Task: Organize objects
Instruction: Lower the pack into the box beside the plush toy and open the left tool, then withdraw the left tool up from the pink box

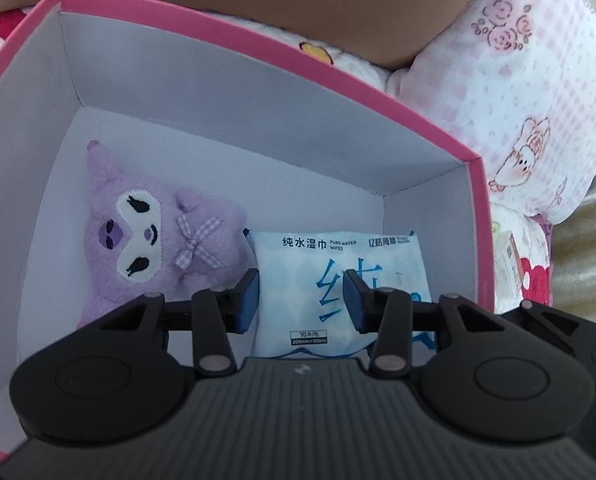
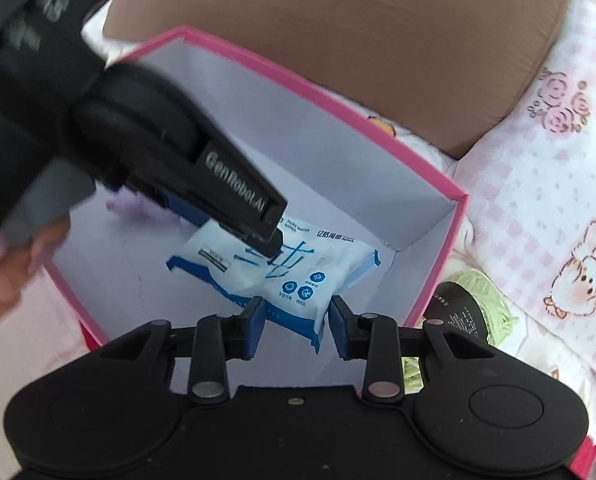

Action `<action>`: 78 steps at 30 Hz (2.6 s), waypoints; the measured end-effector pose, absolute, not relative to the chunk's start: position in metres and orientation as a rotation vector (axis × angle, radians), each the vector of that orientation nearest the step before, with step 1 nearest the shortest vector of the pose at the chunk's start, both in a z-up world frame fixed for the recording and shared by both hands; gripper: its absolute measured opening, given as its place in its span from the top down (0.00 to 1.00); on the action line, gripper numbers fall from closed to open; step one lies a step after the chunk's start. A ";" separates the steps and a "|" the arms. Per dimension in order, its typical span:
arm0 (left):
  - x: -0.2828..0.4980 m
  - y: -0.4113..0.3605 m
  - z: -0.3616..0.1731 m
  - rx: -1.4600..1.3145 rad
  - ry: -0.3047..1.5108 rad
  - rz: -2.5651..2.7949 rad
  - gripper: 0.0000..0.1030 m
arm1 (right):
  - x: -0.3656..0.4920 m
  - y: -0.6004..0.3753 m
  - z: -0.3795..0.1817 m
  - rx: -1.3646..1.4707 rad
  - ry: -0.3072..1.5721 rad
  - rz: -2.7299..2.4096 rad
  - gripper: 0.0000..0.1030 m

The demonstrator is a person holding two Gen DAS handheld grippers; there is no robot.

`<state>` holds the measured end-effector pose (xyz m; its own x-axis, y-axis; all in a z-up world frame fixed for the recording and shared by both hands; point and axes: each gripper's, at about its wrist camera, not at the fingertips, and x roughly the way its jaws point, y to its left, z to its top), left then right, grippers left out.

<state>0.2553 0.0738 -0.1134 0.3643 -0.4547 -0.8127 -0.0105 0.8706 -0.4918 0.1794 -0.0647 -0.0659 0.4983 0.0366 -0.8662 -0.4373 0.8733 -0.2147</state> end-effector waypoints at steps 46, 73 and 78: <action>0.239 0.059 -0.076 -0.242 1.136 -0.214 0.57 | 0.153 -0.119 -0.049 -0.033 0.988 0.385 0.58; 0.121 0.095 0.030 -0.098 1.059 -0.249 0.07 | 0.092 -0.124 0.033 -0.043 0.883 0.357 0.09; 0.107 0.097 0.035 -0.108 1.060 -0.261 0.03 | 0.078 -0.126 0.042 -0.056 0.867 0.362 0.09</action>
